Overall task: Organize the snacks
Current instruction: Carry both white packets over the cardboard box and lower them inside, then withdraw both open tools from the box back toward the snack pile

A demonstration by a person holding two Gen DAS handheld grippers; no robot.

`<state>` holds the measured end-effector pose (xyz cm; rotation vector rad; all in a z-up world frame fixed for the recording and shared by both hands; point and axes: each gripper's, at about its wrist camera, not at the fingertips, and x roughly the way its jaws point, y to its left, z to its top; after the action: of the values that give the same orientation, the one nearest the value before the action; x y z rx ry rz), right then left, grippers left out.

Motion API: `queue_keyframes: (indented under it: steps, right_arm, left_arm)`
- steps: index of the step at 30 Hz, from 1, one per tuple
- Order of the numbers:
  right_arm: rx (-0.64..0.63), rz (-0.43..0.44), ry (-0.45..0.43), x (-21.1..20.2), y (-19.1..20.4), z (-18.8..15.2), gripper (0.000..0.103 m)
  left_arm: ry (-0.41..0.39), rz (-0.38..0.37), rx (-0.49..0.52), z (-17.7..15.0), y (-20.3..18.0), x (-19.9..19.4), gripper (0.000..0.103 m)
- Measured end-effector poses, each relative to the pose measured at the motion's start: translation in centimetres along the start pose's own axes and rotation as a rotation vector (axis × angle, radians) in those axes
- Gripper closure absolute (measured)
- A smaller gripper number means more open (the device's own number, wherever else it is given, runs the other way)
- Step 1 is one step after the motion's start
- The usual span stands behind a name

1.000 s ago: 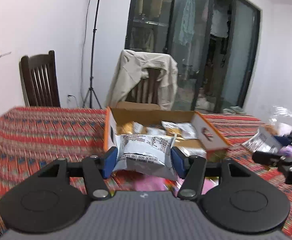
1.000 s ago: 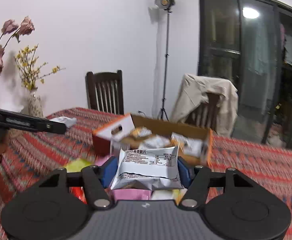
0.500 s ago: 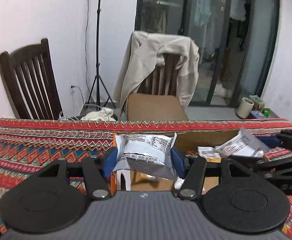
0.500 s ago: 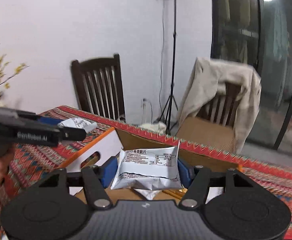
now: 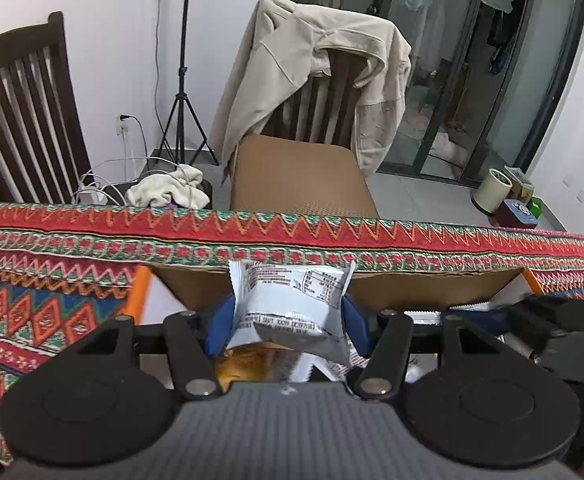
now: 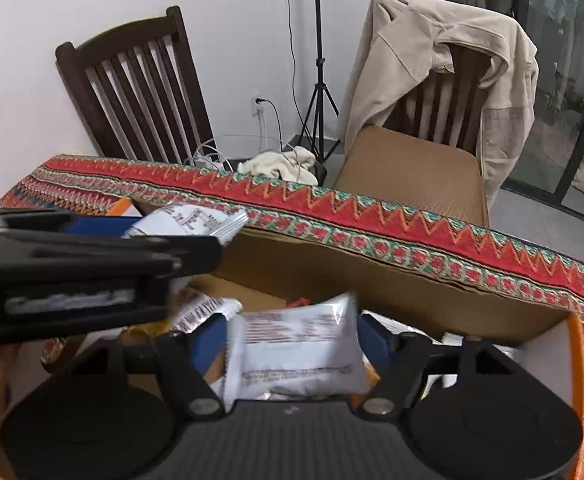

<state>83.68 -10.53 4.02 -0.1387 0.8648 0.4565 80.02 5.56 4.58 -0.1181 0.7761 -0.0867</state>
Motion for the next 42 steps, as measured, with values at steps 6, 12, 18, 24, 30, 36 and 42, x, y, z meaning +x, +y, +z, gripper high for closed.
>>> queue_keyframes:
  steps: [6,12,18,24,30,36,42]
  right_arm:
    - [-0.099,-0.066,-0.037,-4.4,-1.3,-1.1,0.017]
    - [-0.076,-0.082,-0.09,-9.6,-3.4,-2.6,0.017]
    - [-0.017,-0.053,-0.143,-15.0,-4.6,-5.0,0.017]
    - [-0.001,-0.019,-0.205,-21.4,-3.6,-9.1,0.015]
    - [0.009,0.023,-0.274,-27.7,-1.1,-16.0,0.008]
    - [0.016,0.046,-0.378,-32.6,1.6,-24.6,0.005]
    - [-0.03,0.006,-0.466,-36.3,5.3,-32.9,0.0]
  left_arm:
    - [0.054,-0.003,-0.003,-0.5,-1.1,1.6,0.026]
    - [0.041,-0.021,-0.006,-1.7,-0.3,-1.9,0.02]
    - [0.0,0.013,0.038,-3.6,0.0,-8.9,0.018]
    - [-0.099,-0.006,0.044,-8.2,0.2,-19.1,0.011]
    - [-0.196,-0.009,0.133,-15.7,-1.0,-28.3,0.008]
    - [-0.313,0.019,0.18,-24.2,-1.9,-34.9,0.003]
    - [-0.344,0.036,0.142,-31.5,-2.4,-39.0,0.001]
